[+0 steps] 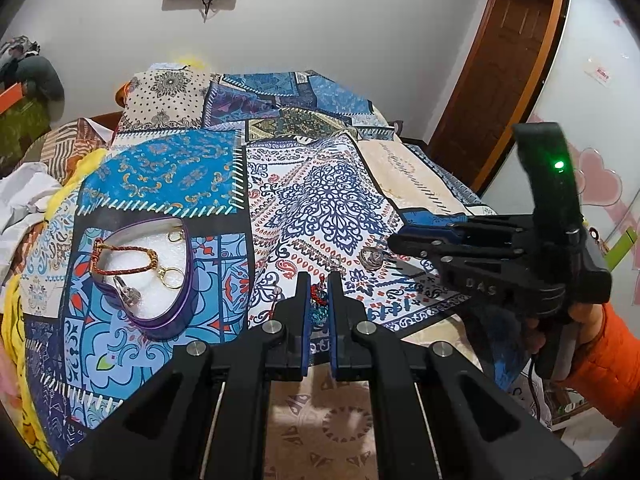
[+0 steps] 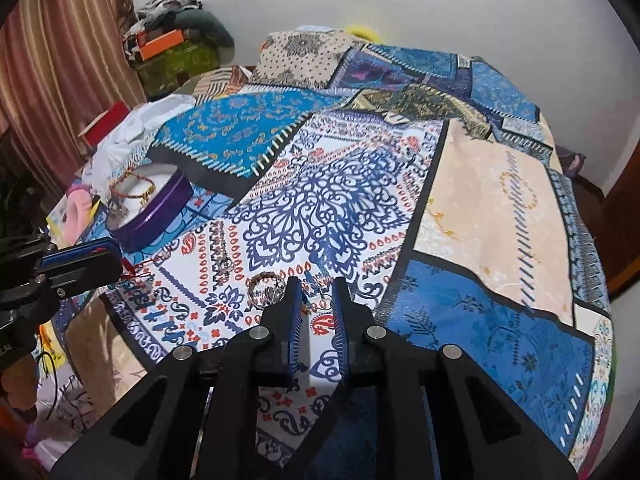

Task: Organize jewelry
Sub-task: 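Carry the red bracelet and silver pendant with both grippers over the heart tin, then open the left gripper over the tin while the right releases the pendant into it, then reach the right gripper to a silver ring on the cloth and grasp it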

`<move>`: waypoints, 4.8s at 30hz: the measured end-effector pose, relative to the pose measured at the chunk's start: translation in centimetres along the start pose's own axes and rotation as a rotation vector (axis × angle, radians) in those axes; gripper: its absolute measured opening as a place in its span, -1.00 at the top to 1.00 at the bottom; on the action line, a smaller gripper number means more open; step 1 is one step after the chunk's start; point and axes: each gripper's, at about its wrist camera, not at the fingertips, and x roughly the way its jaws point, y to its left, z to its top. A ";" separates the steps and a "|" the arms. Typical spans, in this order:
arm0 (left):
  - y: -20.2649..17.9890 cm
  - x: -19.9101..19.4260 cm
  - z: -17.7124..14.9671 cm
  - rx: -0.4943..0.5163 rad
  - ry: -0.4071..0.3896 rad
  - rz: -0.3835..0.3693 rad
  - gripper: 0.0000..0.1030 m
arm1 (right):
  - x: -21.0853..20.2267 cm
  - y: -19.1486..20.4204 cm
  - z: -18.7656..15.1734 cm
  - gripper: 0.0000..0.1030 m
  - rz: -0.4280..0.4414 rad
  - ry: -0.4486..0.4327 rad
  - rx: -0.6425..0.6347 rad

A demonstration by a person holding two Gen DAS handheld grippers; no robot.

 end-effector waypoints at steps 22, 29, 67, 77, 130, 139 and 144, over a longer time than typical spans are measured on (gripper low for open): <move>3.3 -6.4 2.1 0.009 -0.140 0.129 0.89 | -6.9 3.8 4.4 0.73 0.022 -0.227 -0.018; 6.1 -7.1 2.3 -0.017 -0.148 0.187 0.89 | -5.8 7.0 6.0 0.73 0.096 -0.239 -0.051; 14.9 -0.6 1.4 -0.137 -0.020 0.161 0.89 | 6.2 13.8 9.5 0.71 0.292 0.057 -0.067; 14.2 -3.2 1.9 -0.121 -0.058 0.193 0.77 | 4.7 13.0 9.6 0.68 0.284 0.048 -0.045; 0.8 4.7 1.2 0.040 0.151 0.066 0.35 | 0.5 1.1 -0.3 0.13 0.094 0.036 -0.022; -0.4 6.2 1.4 0.081 0.172 0.012 0.67 | 1.2 1.0 -0.2 0.61 0.109 0.016 -0.032; -1.3 7.1 1.6 0.109 0.175 0.018 0.67 | 0.7 0.6 -0.3 0.62 0.105 -0.010 -0.012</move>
